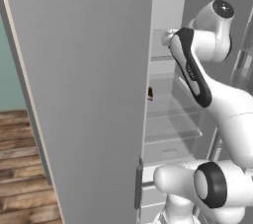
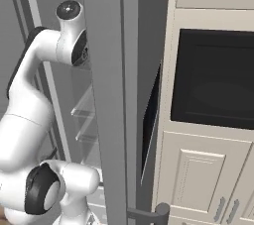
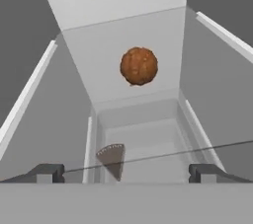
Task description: Place the mayonnaise and mayonnaise from the counter to the top shelf of the fridge. If the existing items in the fridge are on the top shelf, move them to other shelves.
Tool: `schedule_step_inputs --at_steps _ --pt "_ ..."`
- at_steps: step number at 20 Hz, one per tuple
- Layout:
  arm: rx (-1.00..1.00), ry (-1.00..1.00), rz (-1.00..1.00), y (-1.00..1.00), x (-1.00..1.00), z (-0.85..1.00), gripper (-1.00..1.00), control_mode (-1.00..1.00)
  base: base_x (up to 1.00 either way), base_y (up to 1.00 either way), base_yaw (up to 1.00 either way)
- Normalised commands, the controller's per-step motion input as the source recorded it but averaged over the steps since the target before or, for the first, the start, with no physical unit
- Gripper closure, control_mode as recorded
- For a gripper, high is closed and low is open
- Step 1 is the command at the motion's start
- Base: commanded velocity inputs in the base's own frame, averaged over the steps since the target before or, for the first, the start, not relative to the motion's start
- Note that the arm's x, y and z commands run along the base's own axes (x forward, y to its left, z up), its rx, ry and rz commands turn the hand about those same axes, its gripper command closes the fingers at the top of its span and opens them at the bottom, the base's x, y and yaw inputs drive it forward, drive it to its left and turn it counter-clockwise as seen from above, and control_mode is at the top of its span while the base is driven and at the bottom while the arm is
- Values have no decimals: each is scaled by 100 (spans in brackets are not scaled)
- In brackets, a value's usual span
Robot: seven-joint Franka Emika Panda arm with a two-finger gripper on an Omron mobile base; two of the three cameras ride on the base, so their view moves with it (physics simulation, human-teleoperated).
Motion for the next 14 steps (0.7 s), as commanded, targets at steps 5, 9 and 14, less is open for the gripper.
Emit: schedule_step_inputs --at_steps 5,9,14 --pt "-6 9 -1 -4 53 -2 -100 -100 0 0 0" --pt "-4 12 0 -5 59 -1 -100 -100 0 0 0" --pt "0 4 0 -23 60 -8 -100 -100 0 0 0"
